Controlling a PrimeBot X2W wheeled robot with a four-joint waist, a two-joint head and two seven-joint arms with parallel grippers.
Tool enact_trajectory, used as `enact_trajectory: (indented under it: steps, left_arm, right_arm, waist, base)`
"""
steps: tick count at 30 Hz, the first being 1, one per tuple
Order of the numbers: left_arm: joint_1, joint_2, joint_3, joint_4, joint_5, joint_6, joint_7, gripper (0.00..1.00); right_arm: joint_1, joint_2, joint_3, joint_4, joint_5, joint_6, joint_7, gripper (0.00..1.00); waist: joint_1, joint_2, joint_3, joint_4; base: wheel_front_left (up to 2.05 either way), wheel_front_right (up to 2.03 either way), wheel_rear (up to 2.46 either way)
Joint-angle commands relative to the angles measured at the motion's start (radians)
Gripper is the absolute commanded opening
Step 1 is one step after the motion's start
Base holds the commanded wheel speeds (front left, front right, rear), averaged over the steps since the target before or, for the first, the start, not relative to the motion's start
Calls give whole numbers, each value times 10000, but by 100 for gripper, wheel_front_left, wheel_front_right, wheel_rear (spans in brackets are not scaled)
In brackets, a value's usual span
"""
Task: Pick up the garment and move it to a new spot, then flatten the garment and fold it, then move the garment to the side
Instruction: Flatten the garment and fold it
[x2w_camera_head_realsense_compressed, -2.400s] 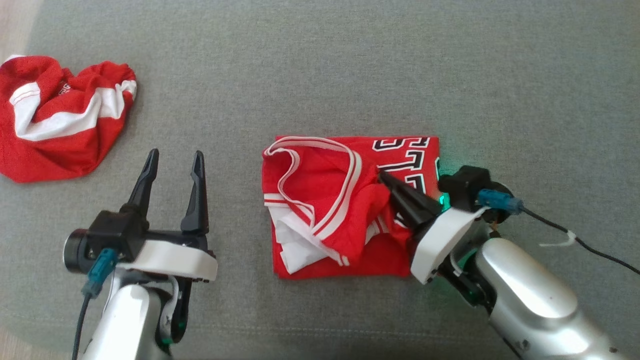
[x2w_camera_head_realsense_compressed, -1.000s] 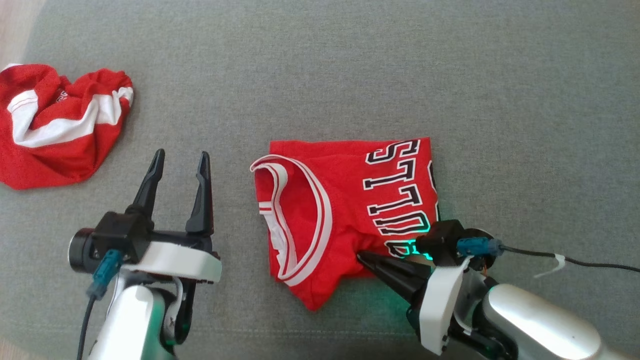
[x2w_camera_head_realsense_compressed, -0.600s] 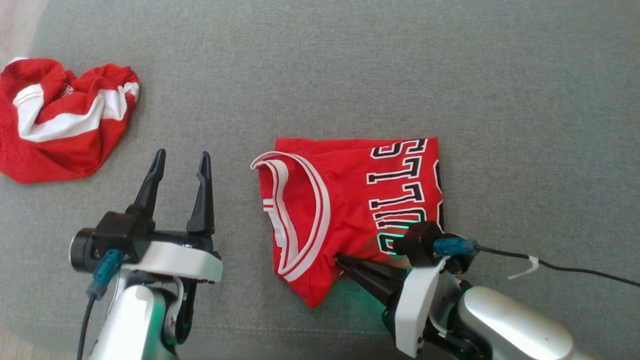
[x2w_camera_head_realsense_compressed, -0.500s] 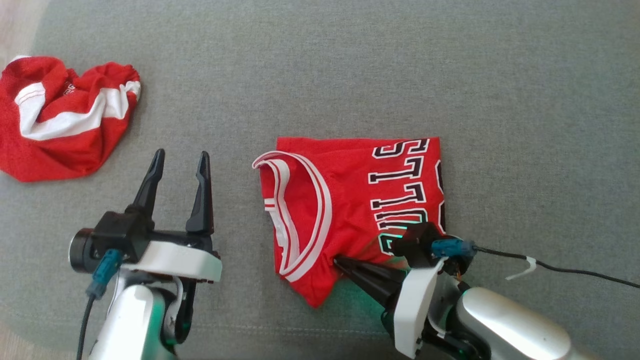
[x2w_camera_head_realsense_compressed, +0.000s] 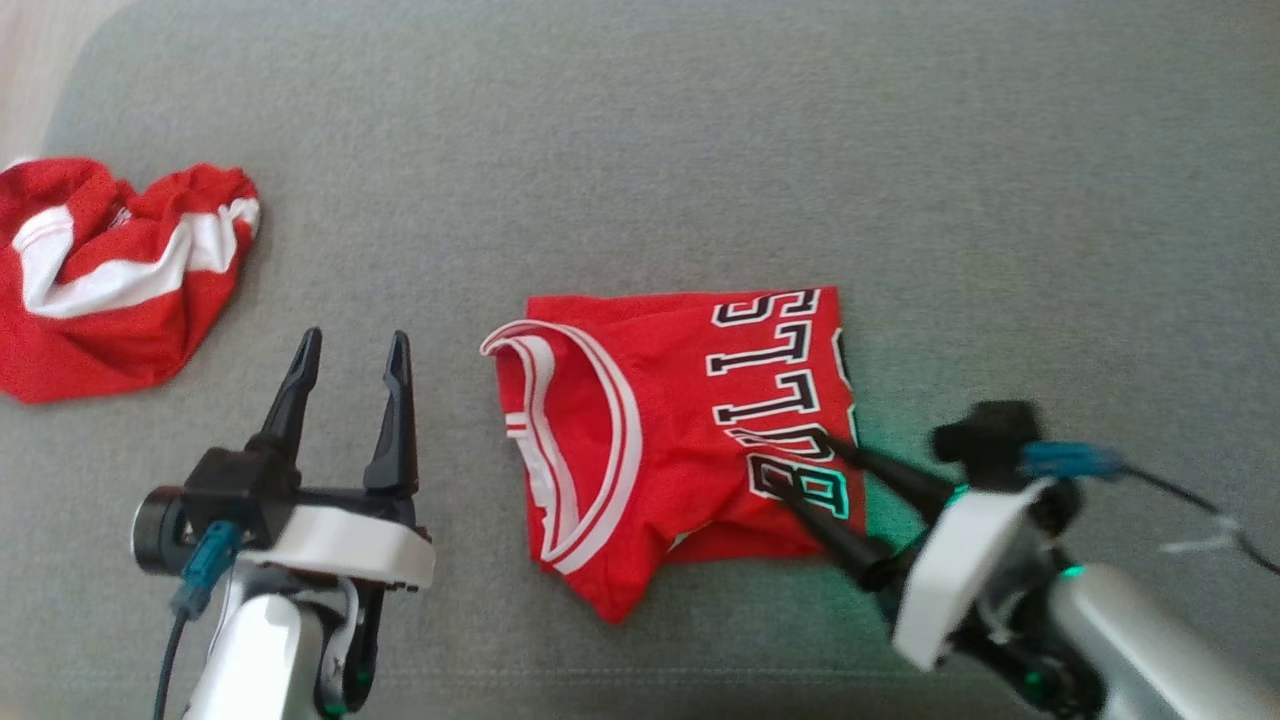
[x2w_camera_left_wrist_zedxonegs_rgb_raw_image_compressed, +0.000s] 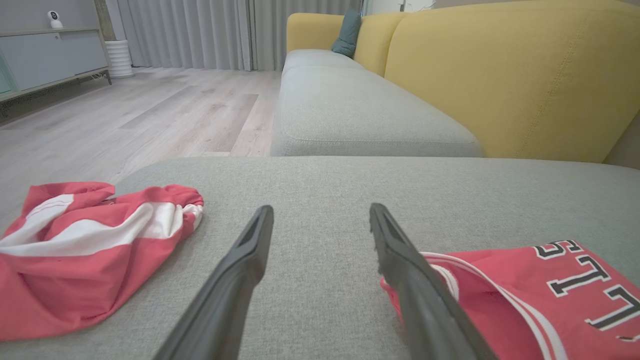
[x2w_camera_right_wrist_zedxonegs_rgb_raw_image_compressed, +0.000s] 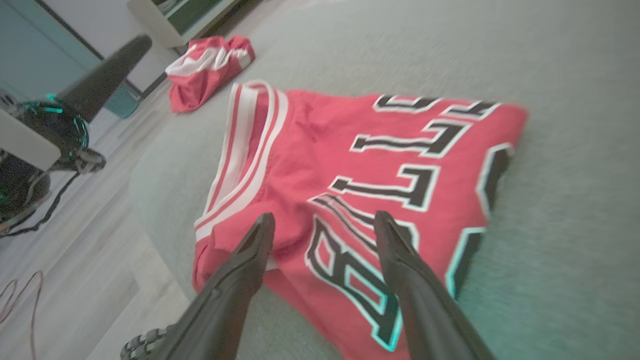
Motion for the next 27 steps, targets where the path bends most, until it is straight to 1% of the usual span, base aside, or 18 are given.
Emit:
enact_trajectory:
  steps: [1, 3, 6, 10, 15, 19, 23, 27]
  left_arm:
    - [-150, 198, 464, -271, 16, 22, -122, 100]
    - [-115, 244, 503, -296, 10, 40, -122, 100]
    - [-38, 311, 543, -384, 19, 97, -121, 100]
    - [19, 412, 581, -542, 19, 151, -81, 100]
    - [158, 553, 646, -717, -9, 212, 27, 100]
    - [338, 632, 635, -855, -10, 256, 125, 100]
    - [541, 680, 583, -959, -18, 277, 193, 100]
    - [681, 700, 532, -970, -37, 279, 236, 100]
  right_arm:
    - [261, -96, -479, -685, -240, -9, 36, 100]
    - [657, 18, -1366, -1209, -534, -9, 55, 100]
    - [1085, 385, -2778, -1847, -1258, -9, -288, 100]
    - [1465, 1192, -4483, -2387, -2222, -9, -991, 100]
    - [1743, 2075, -6094, -2638, -3314, -9, -1775, 100]
    - [2025, 2481, -6693, -2544, -3880, -9, -2004, 100]
    - [2279, 2589, -6812, -2400, -4276, -9, -2146, 100]
    - [2454, 2642, -6854, -2295, -4379, -9, -2203, 100]
  waist:
    - [0, 0, -141, -153]
    - [0, 0, -230, -253]
    - [0, 0, -366, -378]
    - [0, 0, -519, -486]
    - [0, 0, -755, -591]
    - [0, 0, -951, -637]
    - [0, 0, -1130, -647]
    - [0, 0, -1275, -636]
  base:
    - [0, 0, 0]
    - [0, 0, 0]
    - [0, 0, 0]
    - [0, 0, 0]
    - [0, 0, 0]
    - [0, 0, 0]
    - [0, 0, 0]
    - [0, 0, 0]
